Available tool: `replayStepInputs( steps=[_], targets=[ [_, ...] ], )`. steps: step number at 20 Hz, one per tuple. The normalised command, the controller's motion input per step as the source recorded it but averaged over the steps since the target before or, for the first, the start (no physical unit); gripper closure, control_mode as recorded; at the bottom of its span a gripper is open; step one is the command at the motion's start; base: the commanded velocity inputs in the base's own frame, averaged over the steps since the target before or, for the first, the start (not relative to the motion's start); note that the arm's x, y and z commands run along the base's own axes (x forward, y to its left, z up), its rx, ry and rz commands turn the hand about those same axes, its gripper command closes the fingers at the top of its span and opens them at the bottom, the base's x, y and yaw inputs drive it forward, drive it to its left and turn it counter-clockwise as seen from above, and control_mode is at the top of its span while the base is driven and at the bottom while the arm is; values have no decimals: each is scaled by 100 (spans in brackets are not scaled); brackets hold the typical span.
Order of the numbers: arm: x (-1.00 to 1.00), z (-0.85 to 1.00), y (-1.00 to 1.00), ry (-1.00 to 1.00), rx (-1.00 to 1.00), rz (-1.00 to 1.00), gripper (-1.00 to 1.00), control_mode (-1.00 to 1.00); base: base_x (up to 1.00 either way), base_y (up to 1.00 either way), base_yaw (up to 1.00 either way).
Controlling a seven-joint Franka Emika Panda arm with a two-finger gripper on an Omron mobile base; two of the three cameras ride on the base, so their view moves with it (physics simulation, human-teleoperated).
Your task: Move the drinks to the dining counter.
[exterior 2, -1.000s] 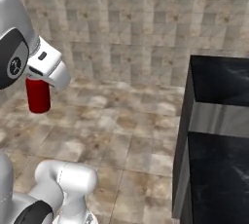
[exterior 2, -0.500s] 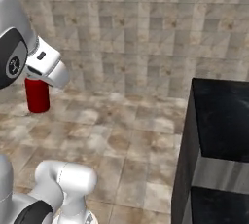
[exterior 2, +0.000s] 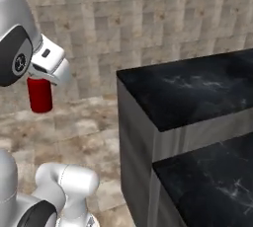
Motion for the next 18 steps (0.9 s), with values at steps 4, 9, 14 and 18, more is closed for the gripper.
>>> replayStepInputs(
  steps=[4,9,14,18],
  targets=[
    [0,0,0,0,0,0,100,100,3,3,-100],
    [0,0,0,0,0,0,100,100,42,45,-85],
    [0,0,0,0,0,0,100,100,88,100,-35],
    [0,0,0,0,0,0,100,100,100,100,-40]
  ],
)
